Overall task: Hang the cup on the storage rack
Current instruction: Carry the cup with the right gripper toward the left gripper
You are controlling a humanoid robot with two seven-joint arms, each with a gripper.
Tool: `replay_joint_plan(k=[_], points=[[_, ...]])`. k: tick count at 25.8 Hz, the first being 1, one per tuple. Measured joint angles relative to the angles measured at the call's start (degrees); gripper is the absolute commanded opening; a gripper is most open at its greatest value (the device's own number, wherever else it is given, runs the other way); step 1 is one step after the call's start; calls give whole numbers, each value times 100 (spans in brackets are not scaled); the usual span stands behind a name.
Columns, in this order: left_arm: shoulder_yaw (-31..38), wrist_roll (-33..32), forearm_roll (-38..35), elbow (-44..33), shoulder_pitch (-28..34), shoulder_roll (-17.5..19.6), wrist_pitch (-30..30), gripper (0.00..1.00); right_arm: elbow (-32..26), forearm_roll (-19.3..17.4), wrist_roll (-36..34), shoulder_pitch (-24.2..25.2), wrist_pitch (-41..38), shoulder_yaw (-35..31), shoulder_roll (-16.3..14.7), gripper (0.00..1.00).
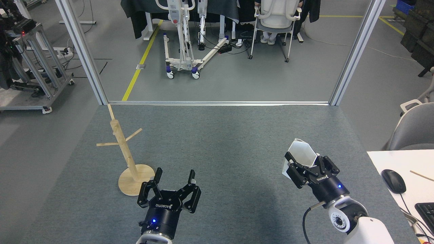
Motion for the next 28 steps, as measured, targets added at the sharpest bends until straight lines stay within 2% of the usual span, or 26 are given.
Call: replay_joint_plan(k=[3, 8, 12, 17, 22, 28], points=[[0, -13, 0, 34, -4, 5, 0, 99, -141, -173, 121, -27, -208, 15, -58, 0], [-7, -67, 5, 61, -17, -3, -1, 99, -435, -368, 837, -109, -273, 88, -92, 0], [-30, -210, 7, 105, -41, -39, -3, 99, -588, -751, 1473, -362, -263, 353, -98, 0], [-264, -282, 1, 249, -77, -56, -33, 99, -664, -924, 1951, -778, -8, 711, -92, 0], [-600, -391, -2, 406, -279, -77, -161, 99, -746, -1027, 2225, -1363, 1127, 1505, -48, 0], [-815, -616, -2, 719, -611, -103, -433, 99, -898, -1555, 2402, -1942, 2719, 2480, 70, 0]])
